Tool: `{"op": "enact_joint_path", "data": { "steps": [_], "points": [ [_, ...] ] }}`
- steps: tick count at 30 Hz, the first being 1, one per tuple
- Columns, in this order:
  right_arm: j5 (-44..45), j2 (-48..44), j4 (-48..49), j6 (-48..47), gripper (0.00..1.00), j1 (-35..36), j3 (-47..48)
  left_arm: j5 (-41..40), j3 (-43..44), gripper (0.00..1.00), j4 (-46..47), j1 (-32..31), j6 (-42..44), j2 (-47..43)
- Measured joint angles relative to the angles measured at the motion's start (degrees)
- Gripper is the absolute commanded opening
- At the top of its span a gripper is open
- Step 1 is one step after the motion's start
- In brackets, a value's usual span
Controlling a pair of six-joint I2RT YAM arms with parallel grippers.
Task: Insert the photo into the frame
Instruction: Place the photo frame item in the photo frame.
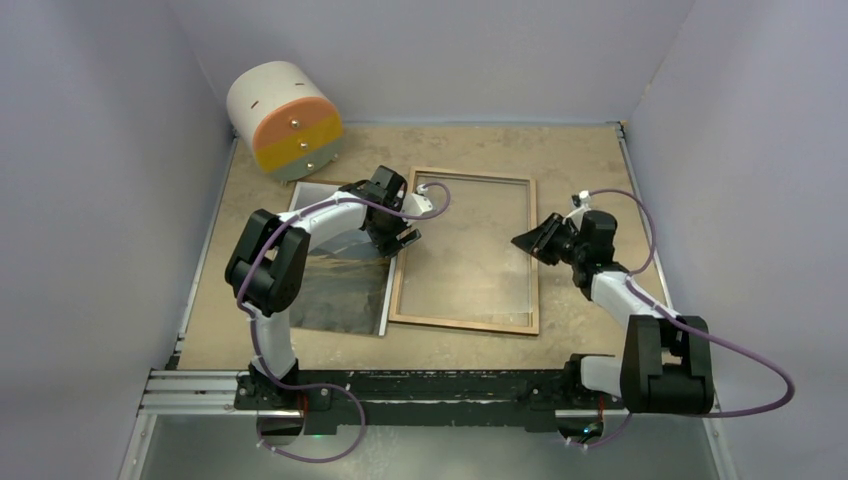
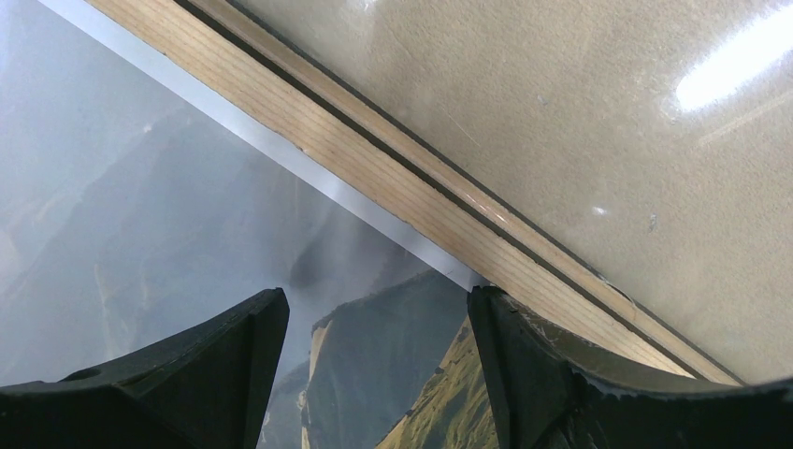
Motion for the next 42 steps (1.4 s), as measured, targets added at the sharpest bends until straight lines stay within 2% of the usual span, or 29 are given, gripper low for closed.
{"op": "enact_joint_path", "data": {
  "steps": [3, 11, 15, 21, 26, 42],
  "points": [
    [2.0, 0.1, -2.3, -2.1, 0.42, 0.9, 0.2, 0.0, 0.0, 0.75, 0.0, 0.0, 0.0, 0.0],
    [10.5, 0.7, -8.7, -6.9, 0.58, 6.6, 4.5, 0.0, 0.0, 0.75, 0.0, 0.0, 0.0, 0.1],
    [14.2, 1.9, -12.3, -9.0, 0.70, 9.2, 7.6, 0.0, 0.0, 0.75, 0.0, 0.0, 0.0, 0.1],
    [21.2, 4.9, -20.1, -12.0, 0.73, 10.7, 12.7, 0.0, 0.0, 0.75, 0.0, 0.0, 0.2, 0.1],
    [25.4, 4.8, -22.9, -12.9, 0.77, 11.1, 13.1, 0.0, 0.0, 0.75, 0.0, 0.0, 0.4, 0.1],
    [29.5, 4.9, -23.8, -15.1, 0.78, 11.1, 14.8, 0.0, 0.0, 0.75, 0.0, 0.0, 0.4, 0.1]
  ]
}}
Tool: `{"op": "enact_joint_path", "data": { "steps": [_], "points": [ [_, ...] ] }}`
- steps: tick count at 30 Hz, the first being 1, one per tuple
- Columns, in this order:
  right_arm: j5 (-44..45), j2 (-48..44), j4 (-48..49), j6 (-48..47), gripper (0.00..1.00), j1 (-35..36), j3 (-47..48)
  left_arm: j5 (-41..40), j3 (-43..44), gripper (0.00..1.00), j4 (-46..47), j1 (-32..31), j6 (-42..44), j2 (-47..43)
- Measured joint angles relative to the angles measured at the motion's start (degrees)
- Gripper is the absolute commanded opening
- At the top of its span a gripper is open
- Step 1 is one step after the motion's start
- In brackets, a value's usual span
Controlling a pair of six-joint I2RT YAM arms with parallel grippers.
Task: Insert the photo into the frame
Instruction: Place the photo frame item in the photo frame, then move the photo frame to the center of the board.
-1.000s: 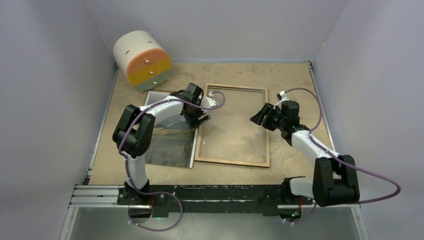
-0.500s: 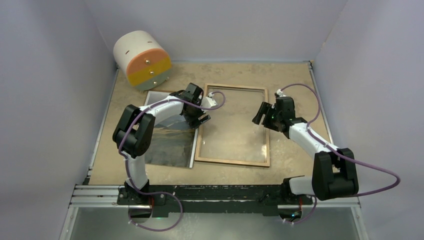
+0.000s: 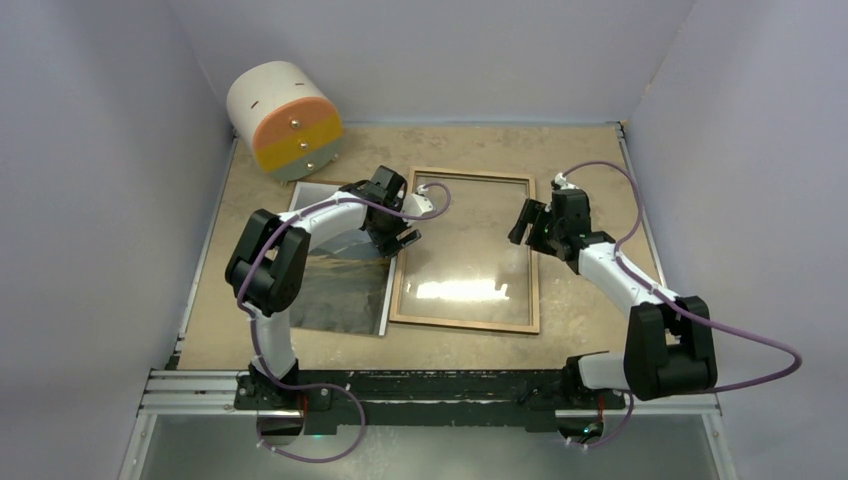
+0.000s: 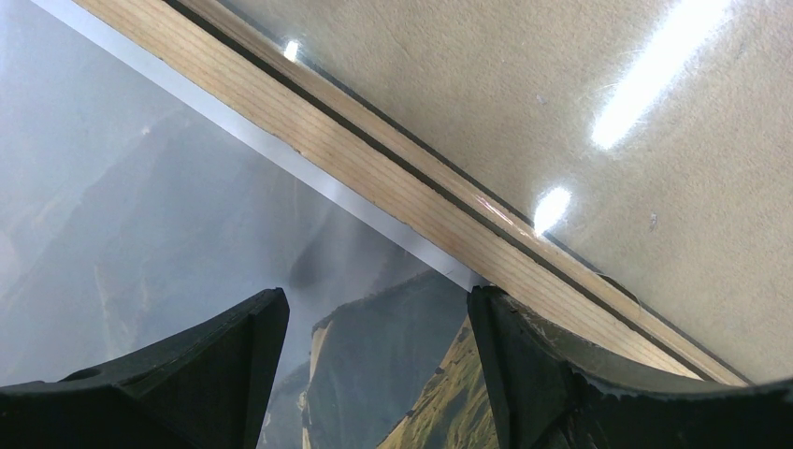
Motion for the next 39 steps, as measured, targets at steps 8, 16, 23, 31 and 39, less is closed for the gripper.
{"op": "enact_joint_path", "data": {
  "steps": [8, 16, 23, 31, 39],
  "points": [
    [0.6, -0.1, -1.8, 0.9, 0.79, 0.0, 0.0, 0.1, 0.1, 0.75, -0.1, 0.0, 0.0, 0.0],
    [0.6, -2.9, -3.2, 3.0, 0.89, -0.1, 0.0, 0.4, 2.6, 0.75, -0.5, -1.6, -0.7, 1.1],
    [-0.4, -4.5, -4.4, 4.3, 0.88, -0.8, 0.1, 0.2, 6.6, 0.75, -0.5, -4.0, -0.7, 4.0],
    [-0.6, -4.8, -4.5, 6.4, 0.85, 4.1, 3.3, 1.0, 12.7, 0.77, -5.0, -0.8, -0.7, 3.9],
    [0.5, 9.2, -0.1, 11.3, 0.80, 22.9, 18.8, 2.5, 13.0, 0.76, -9.0, 18.3, 3.3, -7.0]
  ]
}}
